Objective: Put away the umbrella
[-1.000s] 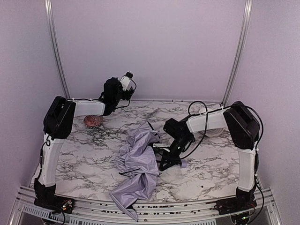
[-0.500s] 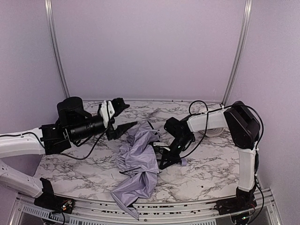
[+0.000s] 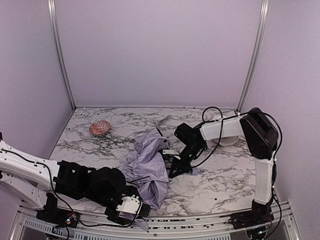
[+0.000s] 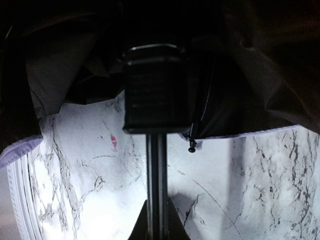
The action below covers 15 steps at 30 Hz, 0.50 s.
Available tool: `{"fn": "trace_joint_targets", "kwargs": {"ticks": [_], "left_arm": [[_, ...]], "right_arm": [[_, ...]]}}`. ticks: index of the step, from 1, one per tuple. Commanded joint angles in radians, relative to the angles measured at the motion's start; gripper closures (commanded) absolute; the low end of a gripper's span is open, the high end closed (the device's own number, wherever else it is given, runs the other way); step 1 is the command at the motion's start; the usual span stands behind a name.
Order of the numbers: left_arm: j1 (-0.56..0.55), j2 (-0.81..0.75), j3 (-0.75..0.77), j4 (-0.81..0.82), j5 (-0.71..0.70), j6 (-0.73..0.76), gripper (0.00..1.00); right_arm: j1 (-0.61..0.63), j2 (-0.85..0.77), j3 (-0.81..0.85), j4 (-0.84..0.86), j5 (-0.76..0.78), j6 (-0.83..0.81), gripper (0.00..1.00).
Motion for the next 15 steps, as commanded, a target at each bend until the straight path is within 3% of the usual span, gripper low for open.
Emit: {"fn": "trace_joint_targets", "kwargs": {"ticks": [1, 4, 8, 15], "left_arm": [[-0.017, -0.013, -0.058, -0.097, -0.055, 0.008, 0.15], [-0.018, 0.0, -0.073, -0.092, -0.151, 0.042, 0.17], [-0.019, 0.02, -0.091, -0.082, -0.177, 0.086, 0.23], [-0.032, 0.034, -0.086, 0.004, -0.235, 0.112, 0.71]], "right_arm": [[0.02, -0.036, 0.003, 0.026, 0.035, 0.021, 1.0], [0.026, -0.035, 0.006, 0.023, 0.044, 0.03, 1.0], [0.031, -0.04, -0.008, 0.029, 0.047, 0.034, 1.0], [0.039, -0.026, -0.009, 0.051, 0.059, 0.043, 1.0]]}}
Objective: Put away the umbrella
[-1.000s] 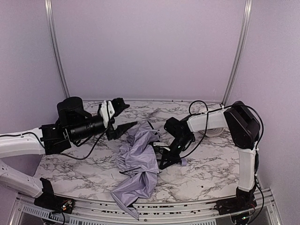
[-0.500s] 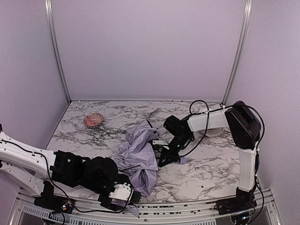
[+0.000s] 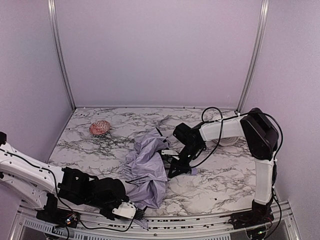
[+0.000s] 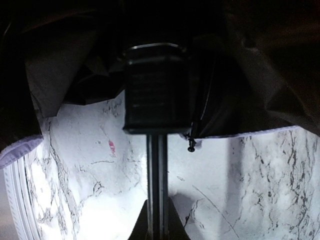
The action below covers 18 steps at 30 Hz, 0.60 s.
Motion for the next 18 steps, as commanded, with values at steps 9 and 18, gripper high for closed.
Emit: {"fn": "trace_joint_targets", "kwargs": {"ticks": [9, 18], "left_arm": [[-0.01, -0.001, 0.097, 0.074, -0.134, -0.03, 1.0], [0.027, -0.161, 0.108, 0.141, -0.016, -0.049, 1.0]], "right_arm": [[0.05, -0.055, -0.072, 0.129, 0.111, 0.06, 1.0], [0.116, -0.213, -0.288, 0.447, 0.326, 0.125, 1.0]]}}
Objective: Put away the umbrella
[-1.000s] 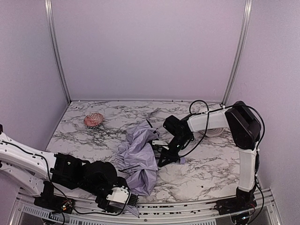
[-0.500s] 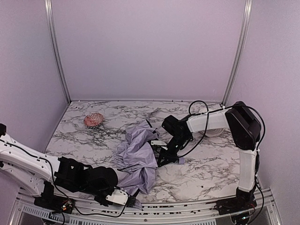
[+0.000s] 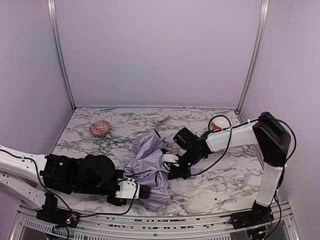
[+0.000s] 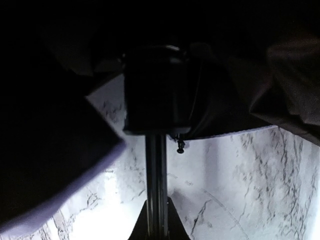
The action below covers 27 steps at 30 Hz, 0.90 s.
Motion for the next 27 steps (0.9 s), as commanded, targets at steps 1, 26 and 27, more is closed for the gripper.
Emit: {"fn": "trace_joint_targets", "kwargs": {"ticks": [1, 26, 27], "left_arm": [[0.009, -0.028, -0.027, 0.047, 0.016, -0.023, 1.0], [0.496, 0.212, 0.092, 0.397, -0.017, -0.361, 1.0], [0.512, 0.243, 0.103, 0.389, -0.009, -0.353, 1.0]], "right_arm": [[0.023, -0.07, -0.092, 0.193, 0.153, 0.043, 1.0], [0.238, -0.147, -0.345, 0.534, 0.42, -0.028, 1.0], [0.238, -0.148, -0.343, 0.534, 0.42, -0.03, 1.0]]}}
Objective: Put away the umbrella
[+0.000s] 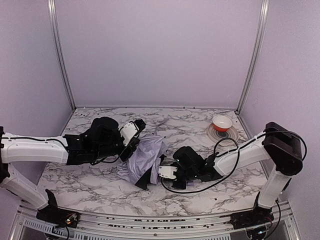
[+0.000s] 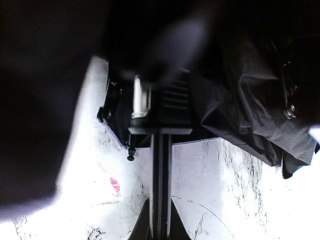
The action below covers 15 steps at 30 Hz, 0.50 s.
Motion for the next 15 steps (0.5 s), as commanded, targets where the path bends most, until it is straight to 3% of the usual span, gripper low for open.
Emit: {"fn": "trace_joint_targets", "kwargs": {"ticks": [1, 8, 12, 15], "left_arm": [[0.084, 0.13, 0.065, 0.032, 0.02, -0.01, 1.0], [0.111, 0.415, 0.191, -0.131, 0.065, 0.019, 1.0], [0.129, 0.477, 0.168, -0.139, 0.09, 0.024, 1.0], [0.133, 0.491, 0.137, -0.138, 0.087, 0.038, 1.0]], "right_arm": [[0.024, 0.002, -0.007, -0.005, 0.0, -0.041, 1.0], [0.025, -0.004, 0.007, 0.006, 0.005, -0.057, 1.0], [0.024, -0.026, -0.012, 0.034, 0.054, -0.038, 1.0], [0.024, -0.073, -0.044, 0.07, 0.095, -0.006, 0.87]]}}
